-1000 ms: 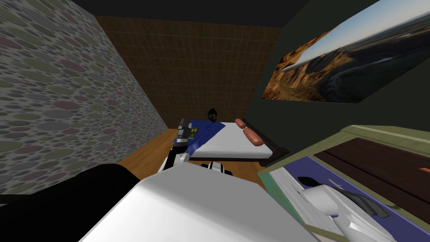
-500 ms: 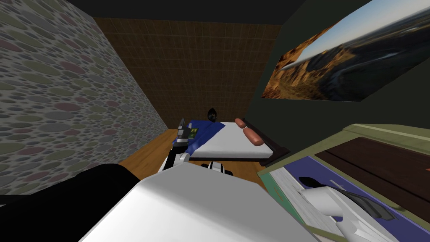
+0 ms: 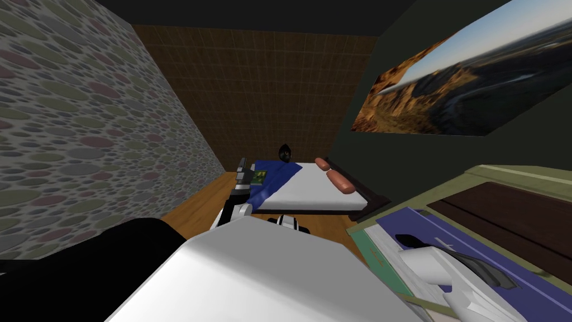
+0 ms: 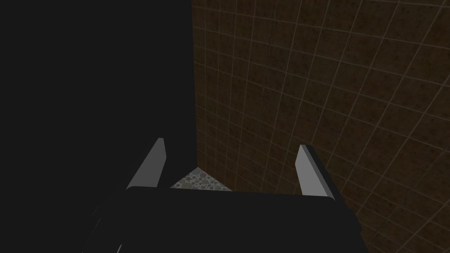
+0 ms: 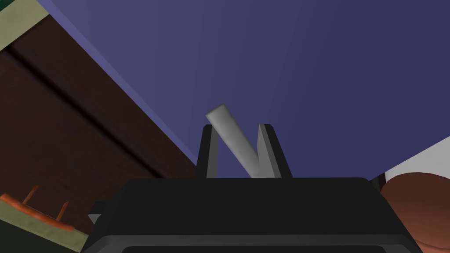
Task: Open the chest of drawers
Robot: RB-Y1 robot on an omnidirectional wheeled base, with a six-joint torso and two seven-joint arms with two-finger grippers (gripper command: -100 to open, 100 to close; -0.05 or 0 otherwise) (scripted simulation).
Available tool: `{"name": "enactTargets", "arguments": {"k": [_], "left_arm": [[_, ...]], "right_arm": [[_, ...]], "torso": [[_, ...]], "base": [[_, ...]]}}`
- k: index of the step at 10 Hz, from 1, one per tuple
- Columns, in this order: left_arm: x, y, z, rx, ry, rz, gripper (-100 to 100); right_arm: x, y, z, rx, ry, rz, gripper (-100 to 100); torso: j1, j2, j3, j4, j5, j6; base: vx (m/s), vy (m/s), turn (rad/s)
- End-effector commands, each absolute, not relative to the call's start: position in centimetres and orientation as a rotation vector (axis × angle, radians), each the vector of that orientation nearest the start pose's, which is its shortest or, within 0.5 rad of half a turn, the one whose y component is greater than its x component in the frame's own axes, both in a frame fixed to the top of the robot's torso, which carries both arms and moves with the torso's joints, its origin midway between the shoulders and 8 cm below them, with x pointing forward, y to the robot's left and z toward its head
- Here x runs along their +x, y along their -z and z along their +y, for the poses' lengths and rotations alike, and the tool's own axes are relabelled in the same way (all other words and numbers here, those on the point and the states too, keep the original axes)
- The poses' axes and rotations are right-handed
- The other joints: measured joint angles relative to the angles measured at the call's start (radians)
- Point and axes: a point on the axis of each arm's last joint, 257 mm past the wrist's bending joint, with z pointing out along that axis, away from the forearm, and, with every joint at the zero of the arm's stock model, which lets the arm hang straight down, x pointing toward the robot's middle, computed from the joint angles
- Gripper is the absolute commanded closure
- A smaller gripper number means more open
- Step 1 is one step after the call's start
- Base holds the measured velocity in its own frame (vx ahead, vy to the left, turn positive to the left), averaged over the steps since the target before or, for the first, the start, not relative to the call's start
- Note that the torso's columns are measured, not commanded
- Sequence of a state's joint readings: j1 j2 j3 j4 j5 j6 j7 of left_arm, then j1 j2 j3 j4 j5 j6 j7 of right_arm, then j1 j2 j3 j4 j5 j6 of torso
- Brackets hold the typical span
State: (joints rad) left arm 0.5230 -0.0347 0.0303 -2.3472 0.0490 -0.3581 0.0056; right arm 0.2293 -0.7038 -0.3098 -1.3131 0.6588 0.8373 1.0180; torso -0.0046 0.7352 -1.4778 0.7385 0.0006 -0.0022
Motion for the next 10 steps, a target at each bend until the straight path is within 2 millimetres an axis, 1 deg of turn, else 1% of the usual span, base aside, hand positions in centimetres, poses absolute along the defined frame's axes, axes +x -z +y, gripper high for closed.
{"name": "enactTargets", "arguments": {"k": [1, 2, 3, 5, 8, 9, 10], "left_arm": [[34.8, -2.0, 30.2, -0.787, 1.279, 0.613, 0], [34.8, -2.0, 30.2, -0.787, 1.279, 0.613, 0], [34.8, -2.0, 30.2, -0.787, 1.279, 0.613, 0], [34.8, -2.0, 30.2, -0.787, 1.279, 0.613, 0], [34.8, -2.0, 30.2, -0.787, 1.279, 0.613, 0], [34.8, -2.0, 30.2, -0.787, 1.279, 0.613, 0], [34.8, -2.0, 30.2, -0.787, 1.279, 0.613, 0]], "right_arm": [[23.8, 25.8, -78.0, 0.303, 1.584, 2.157, 100], [23.9, 25.8, -77.9, 0.302, 1.583, 2.157, 100], [23.9, 24.6, -78.5, 0.308, 1.594, 2.154, -100], [24.2, 23.4, -78.8, 0.310, 1.595, 2.153, -100], [24.7, 21.8, -79.2, 0.310, 1.595, 2.154, -100], [25.1, 20.7, -79.5, 0.308, 1.594, 2.155, -100], [25.3, 20.1, -79.6, 0.306, 1.593, 2.155, -100]], "torso": [[0.003, 0.001, 0.001, -0.001, -0.002, 0.000], [0.006, 0.002, 0.002, -0.001, -0.003, -0.001], [0.006, 0.001, 0.002, -0.001, -0.002, -0.001], [-0.003, 0.001, 0.001, -0.001, -0.003, 0.002], [0.007, 0.003, 0.002, 0.000, 0.002, 0.002], [0.010, 0.005, 0.002, 0.001, 0.004, 0.003], [0.013, 0.006, 0.003, 0.002, 0.007, 0.003]], "base": [[-0.044, 0.168, -0.008], [-0.045, 0.183, 0.002], [-0.032, 0.099, -0.009], [-0.019, -0.005, 0.002], [-0.013, -0.006, 0.000], [-0.021, 0.022, 0.000], [-0.028, 0.028, 0.000]]}}
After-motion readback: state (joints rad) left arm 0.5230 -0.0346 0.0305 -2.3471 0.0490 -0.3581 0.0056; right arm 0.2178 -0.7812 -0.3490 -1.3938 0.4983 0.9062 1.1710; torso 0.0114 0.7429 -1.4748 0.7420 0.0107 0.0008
